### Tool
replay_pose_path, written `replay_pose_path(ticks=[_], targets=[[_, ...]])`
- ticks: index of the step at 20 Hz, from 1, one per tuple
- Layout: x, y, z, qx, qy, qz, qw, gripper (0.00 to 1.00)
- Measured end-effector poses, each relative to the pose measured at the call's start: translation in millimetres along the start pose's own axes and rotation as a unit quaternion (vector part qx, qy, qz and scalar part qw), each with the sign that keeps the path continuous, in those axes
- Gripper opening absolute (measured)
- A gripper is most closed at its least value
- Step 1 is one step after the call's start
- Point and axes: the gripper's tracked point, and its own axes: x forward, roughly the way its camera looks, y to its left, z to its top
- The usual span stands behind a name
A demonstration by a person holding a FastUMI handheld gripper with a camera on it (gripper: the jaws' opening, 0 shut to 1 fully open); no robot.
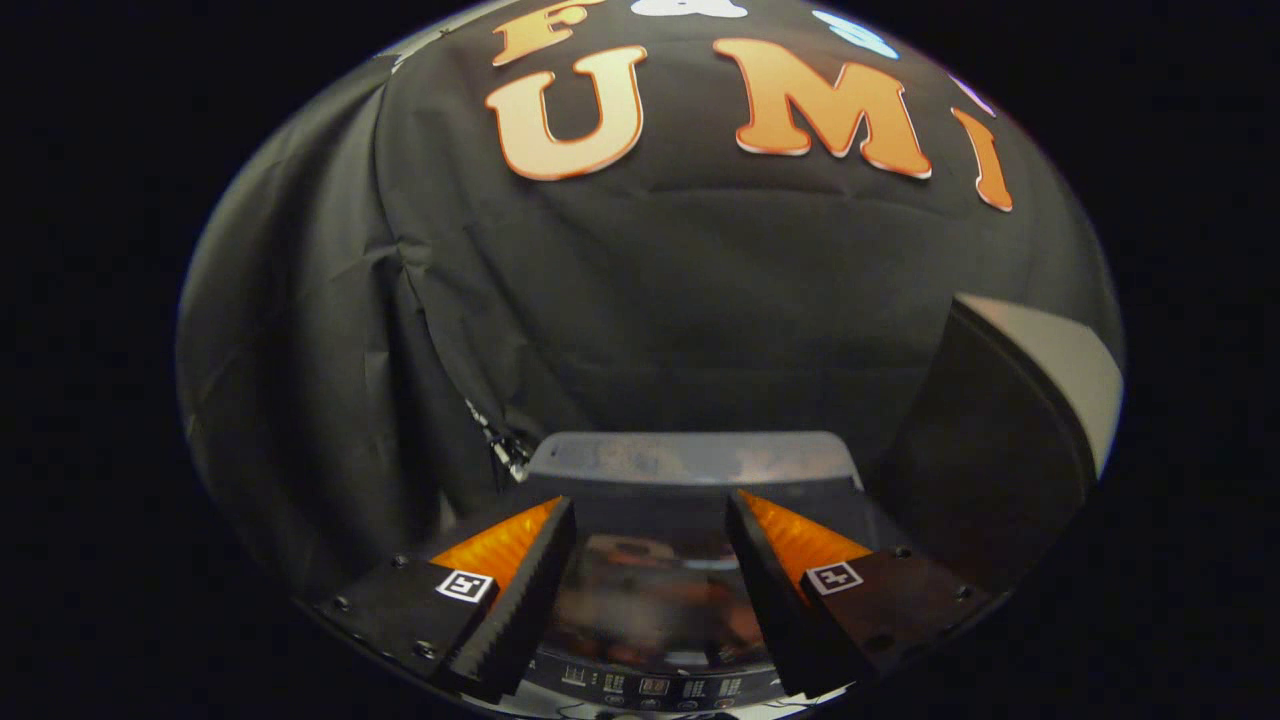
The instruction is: Put the clothes into the washing machine and then close the washing machine lid.
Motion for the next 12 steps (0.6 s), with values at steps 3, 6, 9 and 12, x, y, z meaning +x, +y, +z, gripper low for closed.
replay_pose_path(ticks=[3, 6, 9, 12], targets=[[14, 2, -33, 0.01, 0.017, 0.0, 1.0, 0.98], [6, 2, -37, 0.013, 0.021, 0.001, 1.0, 0.98], [0, 0, -31, 0.01, 0.015, 0.001, 1.0, 0.98], [-12, 0, -19, 0.01, 0.009, 0.0, 1.0, 0.98]])
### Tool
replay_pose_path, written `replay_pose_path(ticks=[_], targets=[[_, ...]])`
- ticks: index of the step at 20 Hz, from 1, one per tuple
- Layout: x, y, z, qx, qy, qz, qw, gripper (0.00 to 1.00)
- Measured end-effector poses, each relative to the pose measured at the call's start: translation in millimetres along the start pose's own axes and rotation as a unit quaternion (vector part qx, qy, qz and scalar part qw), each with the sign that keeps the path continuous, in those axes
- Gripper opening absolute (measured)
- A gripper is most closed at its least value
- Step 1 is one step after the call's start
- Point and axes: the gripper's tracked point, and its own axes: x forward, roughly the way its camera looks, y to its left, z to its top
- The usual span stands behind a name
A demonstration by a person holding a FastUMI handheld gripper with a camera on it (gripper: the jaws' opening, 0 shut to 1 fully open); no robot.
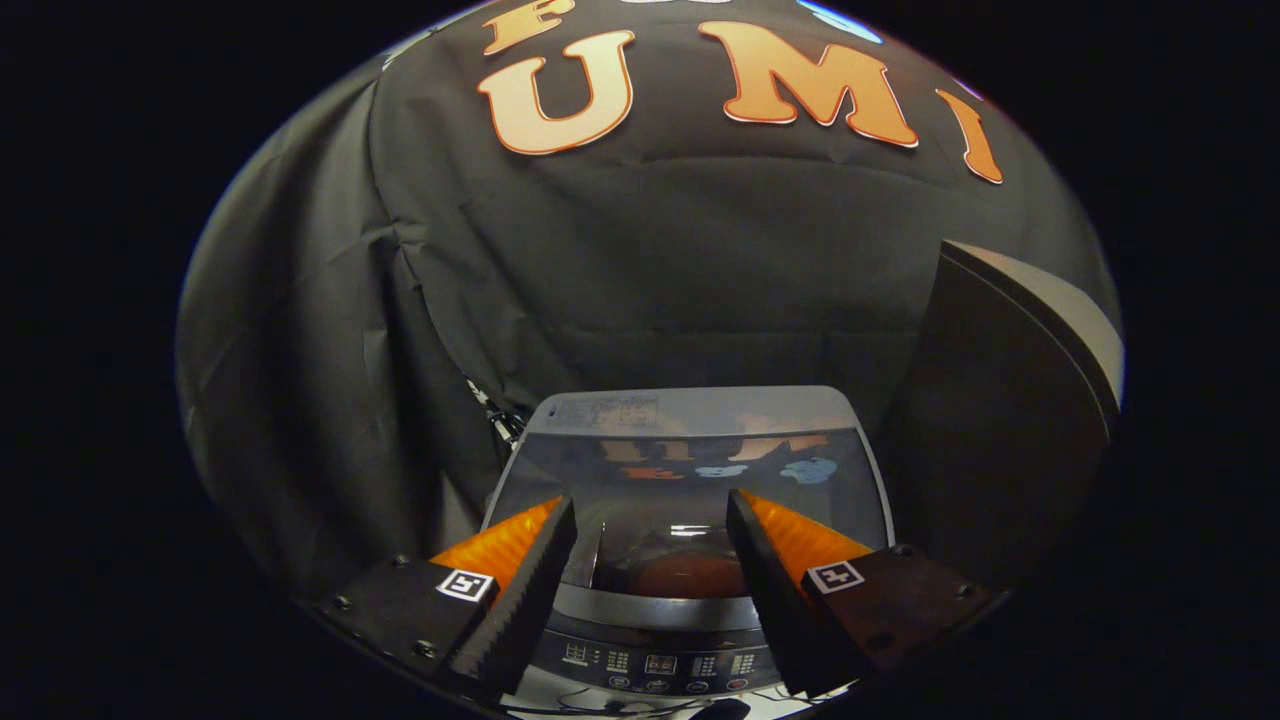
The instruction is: Put the clothes into the washing machine and then close the washing machine lid.
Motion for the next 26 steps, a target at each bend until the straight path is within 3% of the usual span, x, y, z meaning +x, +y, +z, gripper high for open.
replay_pose_path(ticks=[6, 16, 26], targets=[[-35, -6, 34, 0.004, -0.029, 0.005, 1.0, 0.98], [-141, -17, 115, 0.02, -0.103, 0.023, 0.994, 0.98], [-311, -104, 190, 0.019, -0.212, -0.018, 0.977, 0.98]])
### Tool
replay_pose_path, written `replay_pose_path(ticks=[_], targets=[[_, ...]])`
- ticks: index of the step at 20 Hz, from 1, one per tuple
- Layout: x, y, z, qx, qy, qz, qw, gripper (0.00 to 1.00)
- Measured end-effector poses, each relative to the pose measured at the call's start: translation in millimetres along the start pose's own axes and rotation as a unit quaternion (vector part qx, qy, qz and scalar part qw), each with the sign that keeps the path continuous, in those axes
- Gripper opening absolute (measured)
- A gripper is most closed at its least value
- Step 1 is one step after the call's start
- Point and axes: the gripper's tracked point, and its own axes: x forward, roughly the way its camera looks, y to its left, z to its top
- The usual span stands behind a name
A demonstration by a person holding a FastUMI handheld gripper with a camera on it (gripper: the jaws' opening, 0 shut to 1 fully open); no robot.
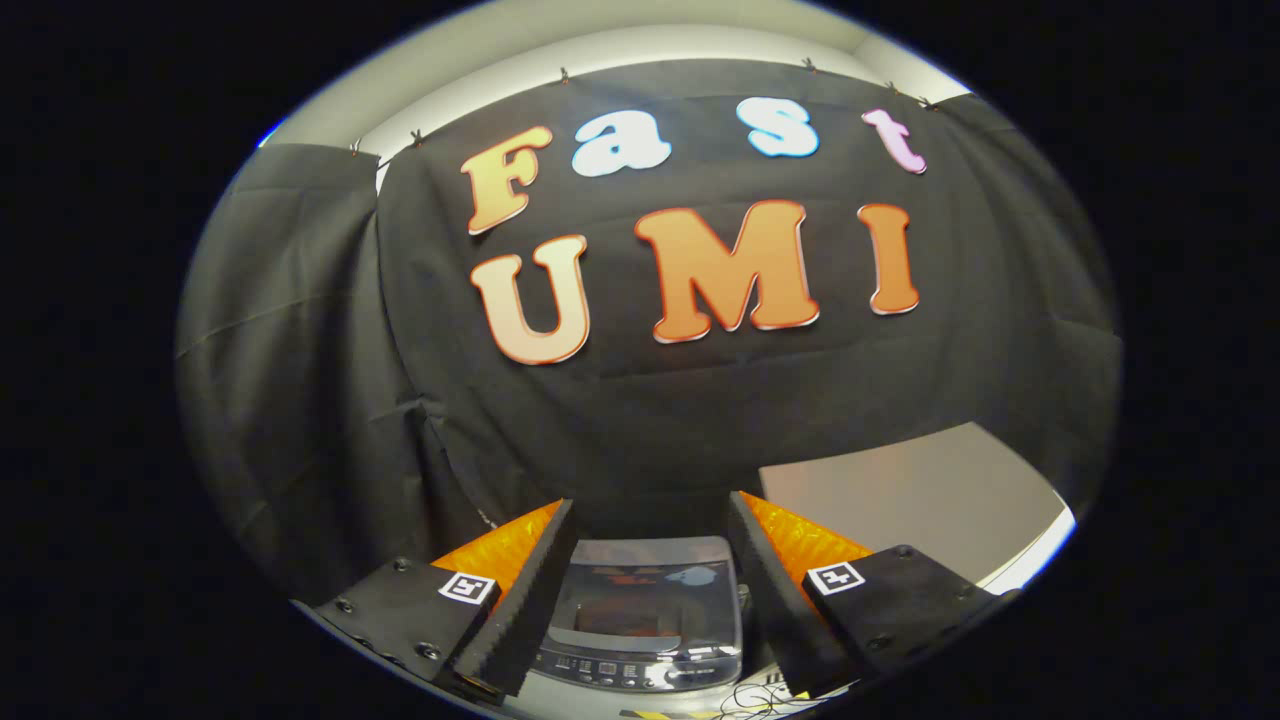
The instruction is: Put the clothes into the washing machine and then close the washing machine lid.
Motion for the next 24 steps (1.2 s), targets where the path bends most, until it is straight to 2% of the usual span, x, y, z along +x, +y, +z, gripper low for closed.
replay_pose_path(ticks=[4, 11, 17, 24], targets=[[-51, -52, 29, 0.004, -0.032, -0.024, 0.999, 0.98], [-102, -125, 70, -0.011, -0.078, -0.051, 0.996, 0.98], [-117, -166, 89, -0.027, -0.102, -0.052, 0.993, 0.98], [-123, -188, 115, -0.055, -0.132, -0.06, 0.988, 0.98]])
